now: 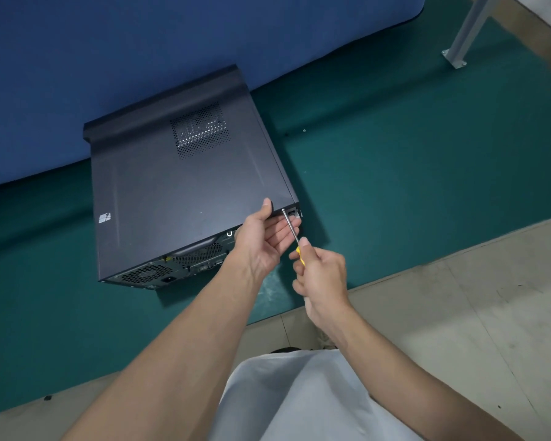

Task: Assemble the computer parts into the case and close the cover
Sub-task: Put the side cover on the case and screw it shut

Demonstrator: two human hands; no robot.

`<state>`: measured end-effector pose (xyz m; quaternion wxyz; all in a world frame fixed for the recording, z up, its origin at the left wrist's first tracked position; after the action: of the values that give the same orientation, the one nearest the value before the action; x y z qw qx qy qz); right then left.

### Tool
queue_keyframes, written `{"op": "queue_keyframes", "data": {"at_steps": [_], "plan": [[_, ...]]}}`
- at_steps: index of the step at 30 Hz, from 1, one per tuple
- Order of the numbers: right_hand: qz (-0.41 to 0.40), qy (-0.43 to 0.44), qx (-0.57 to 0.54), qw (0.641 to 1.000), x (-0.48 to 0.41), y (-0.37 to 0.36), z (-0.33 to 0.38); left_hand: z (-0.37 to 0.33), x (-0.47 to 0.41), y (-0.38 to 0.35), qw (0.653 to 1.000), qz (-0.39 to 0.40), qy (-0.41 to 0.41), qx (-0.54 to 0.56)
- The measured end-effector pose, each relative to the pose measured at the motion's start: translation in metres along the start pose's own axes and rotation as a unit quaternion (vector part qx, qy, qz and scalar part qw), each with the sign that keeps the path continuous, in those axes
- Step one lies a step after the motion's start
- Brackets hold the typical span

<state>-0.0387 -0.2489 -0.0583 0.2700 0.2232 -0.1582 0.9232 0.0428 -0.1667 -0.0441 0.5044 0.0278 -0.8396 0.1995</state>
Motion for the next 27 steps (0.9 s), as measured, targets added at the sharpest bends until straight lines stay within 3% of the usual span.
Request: {"op": "queue_keyframes", "data": {"at_steps": [4, 7, 10, 13, 17, 19, 22, 25, 27], "plan": [[0.087, -0.197, -0.277, 0.936, 0.004, -0.007, -0.006, 0.003, -0.001, 0.002, 1.000, -0.005, 0.002, -0.001], [0.110, -0.258, -0.348, 0.895, 0.008, -0.010, -0.007, 0.004, 0.001, 0.003, 1.000, -0.017, 0.001, 0.001], [0.110, -0.274, -0.383, 0.875, 0.008, -0.014, -0.008, 0.004, 0.003, 0.003, 1.000, -0.026, -0.001, -0.005], [0.123, -0.270, -0.359, 0.885, 0.007, -0.011, -0.007, 0.003, 0.006, 0.004, 0.998, -0.049, -0.008, -0.042], [0.188, -0.172, -0.113, 0.960, -0.004, 0.025, 0.011, -0.005, 0.017, 0.009, 0.966, -0.154, -0.046, -0.202], [0.184, -0.118, -0.058, 0.974, -0.015, 0.041, 0.025, -0.022, 0.023, 0.008, 0.914, -0.219, -0.108, -0.325], [0.141, -0.061, -0.022, 0.988, -0.043, 0.043, 0.049, -0.056, 0.028, -0.004, 0.772, -0.312, -0.264, -0.487], [0.139, -0.020, 0.072, 0.987, -0.082, 0.024, 0.072, -0.077, 0.021, -0.022, 0.644, -0.333, -0.380, -0.574], [0.155, -0.009, 0.145, 0.977, -0.112, 0.011, 0.081, -0.088, 0.006, -0.027, 0.583, -0.327, -0.407, -0.623]]}}
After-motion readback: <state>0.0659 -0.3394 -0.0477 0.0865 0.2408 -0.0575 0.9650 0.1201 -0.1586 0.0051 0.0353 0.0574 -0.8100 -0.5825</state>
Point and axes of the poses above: each hand's wrist, its own x-axis away from the middle knuckle, its own y-axis out of the back of the hand, z = x × y, the point moved 5 cm from there along -x, towards the middle knuckle, and after that the axes turned 8 degrees about y, right-handed, at the moved point
